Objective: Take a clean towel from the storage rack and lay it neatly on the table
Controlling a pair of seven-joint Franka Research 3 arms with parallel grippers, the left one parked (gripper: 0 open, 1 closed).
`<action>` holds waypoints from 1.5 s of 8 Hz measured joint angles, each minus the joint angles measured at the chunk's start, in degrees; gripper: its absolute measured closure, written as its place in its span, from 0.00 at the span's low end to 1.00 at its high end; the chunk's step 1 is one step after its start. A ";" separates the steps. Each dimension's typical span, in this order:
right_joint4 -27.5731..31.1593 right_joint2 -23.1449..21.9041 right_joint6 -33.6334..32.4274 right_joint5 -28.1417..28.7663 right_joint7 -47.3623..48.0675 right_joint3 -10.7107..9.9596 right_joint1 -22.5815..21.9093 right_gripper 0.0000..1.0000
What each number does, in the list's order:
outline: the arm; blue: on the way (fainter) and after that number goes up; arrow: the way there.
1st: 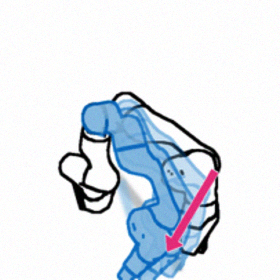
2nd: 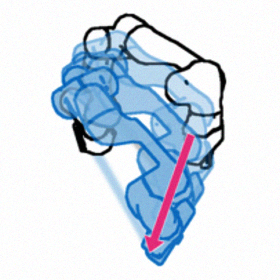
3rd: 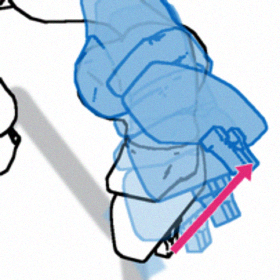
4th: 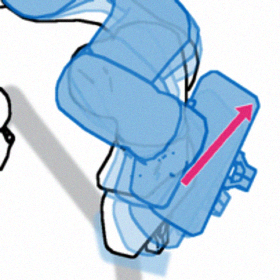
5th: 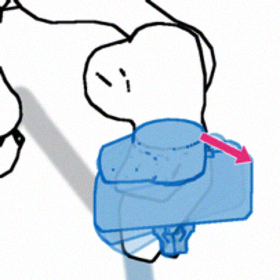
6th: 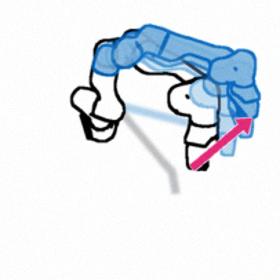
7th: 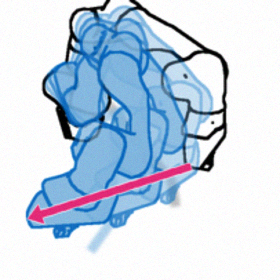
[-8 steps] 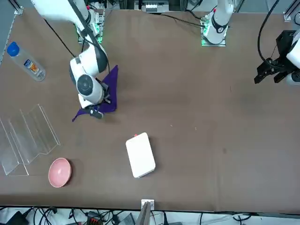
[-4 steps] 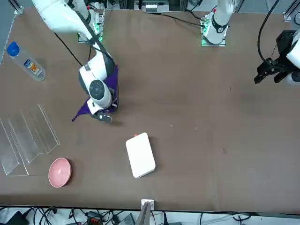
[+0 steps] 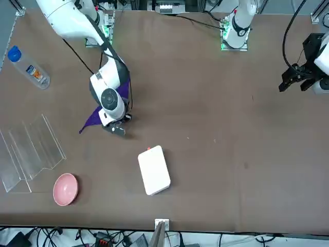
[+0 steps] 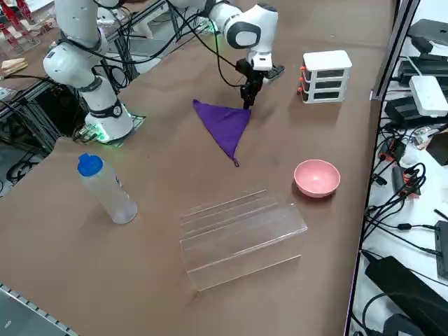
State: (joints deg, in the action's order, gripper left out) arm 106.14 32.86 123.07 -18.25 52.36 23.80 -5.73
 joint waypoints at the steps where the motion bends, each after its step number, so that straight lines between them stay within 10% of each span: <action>1: -0.07 0.67 0.10 -0.36 0.49 0.00 -0.19 0.72; 12: -0.50 2.79 1.09 -1.31 1.49 -0.01 -0.37 0.72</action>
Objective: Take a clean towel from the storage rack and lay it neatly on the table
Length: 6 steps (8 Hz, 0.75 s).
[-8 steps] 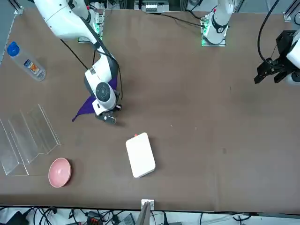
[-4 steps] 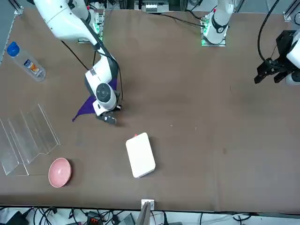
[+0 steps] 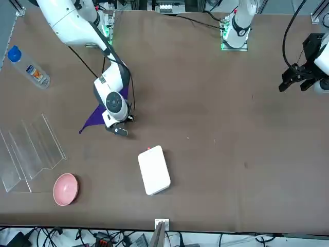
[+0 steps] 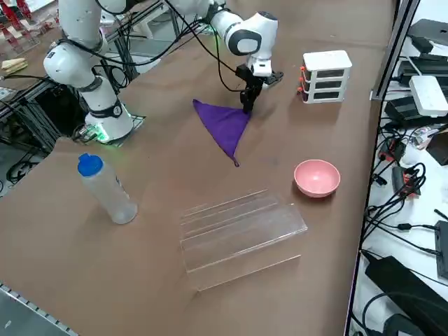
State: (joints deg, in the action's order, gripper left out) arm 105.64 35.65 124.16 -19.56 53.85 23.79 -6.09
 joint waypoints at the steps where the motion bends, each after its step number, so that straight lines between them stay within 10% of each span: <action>1: 0.00 0.01 0.00 -0.01 0.02 0.00 0.00 0.73; 6: 0.00 0.16 0.40 -0.39 0.08 0.00 0.00 0.74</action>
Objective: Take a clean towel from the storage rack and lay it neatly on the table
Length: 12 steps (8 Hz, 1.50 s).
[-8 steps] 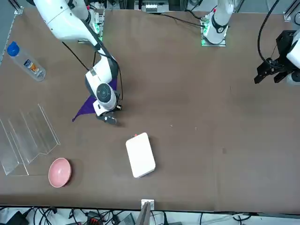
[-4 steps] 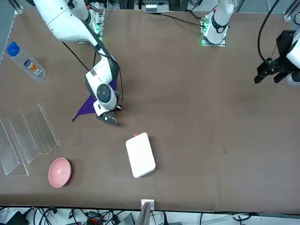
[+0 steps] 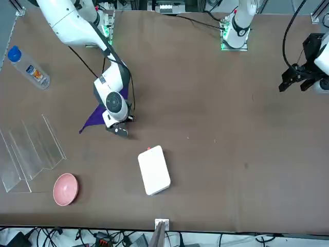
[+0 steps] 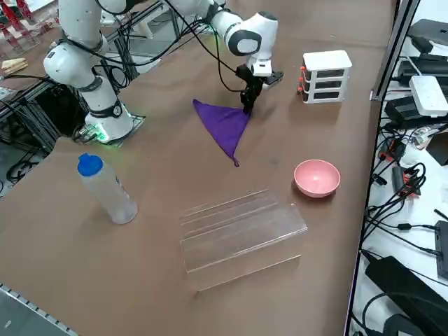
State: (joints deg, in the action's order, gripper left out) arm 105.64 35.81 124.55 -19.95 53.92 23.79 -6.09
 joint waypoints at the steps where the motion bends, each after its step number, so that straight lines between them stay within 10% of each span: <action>1: 0.00 0.05 0.02 -0.12 0.01 0.00 0.00 0.74; 12: -0.28 0.50 -0.20 -0.22 0.15 -0.02 0.03 0.97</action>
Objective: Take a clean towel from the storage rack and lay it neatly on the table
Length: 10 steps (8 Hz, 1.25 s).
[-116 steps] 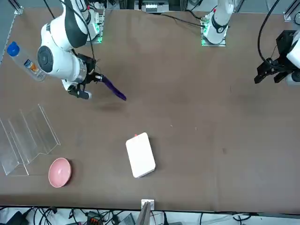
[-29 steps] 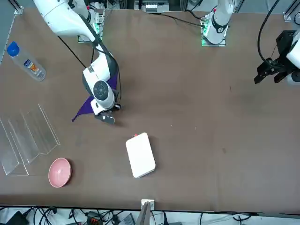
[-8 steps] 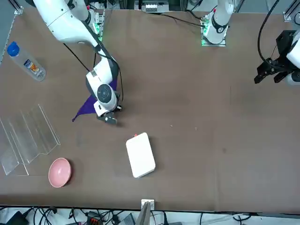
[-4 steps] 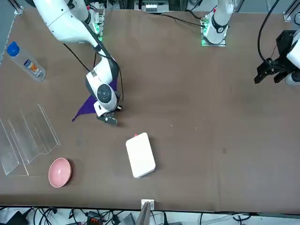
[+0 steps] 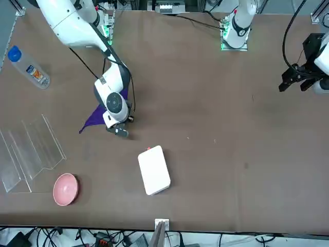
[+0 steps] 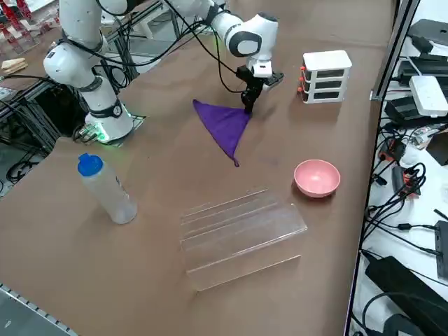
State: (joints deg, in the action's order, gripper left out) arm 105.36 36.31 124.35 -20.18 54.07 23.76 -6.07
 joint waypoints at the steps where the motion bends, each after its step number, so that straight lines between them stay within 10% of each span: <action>1: -0.07 0.00 -0.51 -0.01 0.00 -0.03 0.02 0.98; 10: -0.65 -2.06 -5.98 -0.02 0.05 -0.03 0.09 0.98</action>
State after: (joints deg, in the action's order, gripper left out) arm 104.70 34.24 118.37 -20.20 54.13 23.73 -5.98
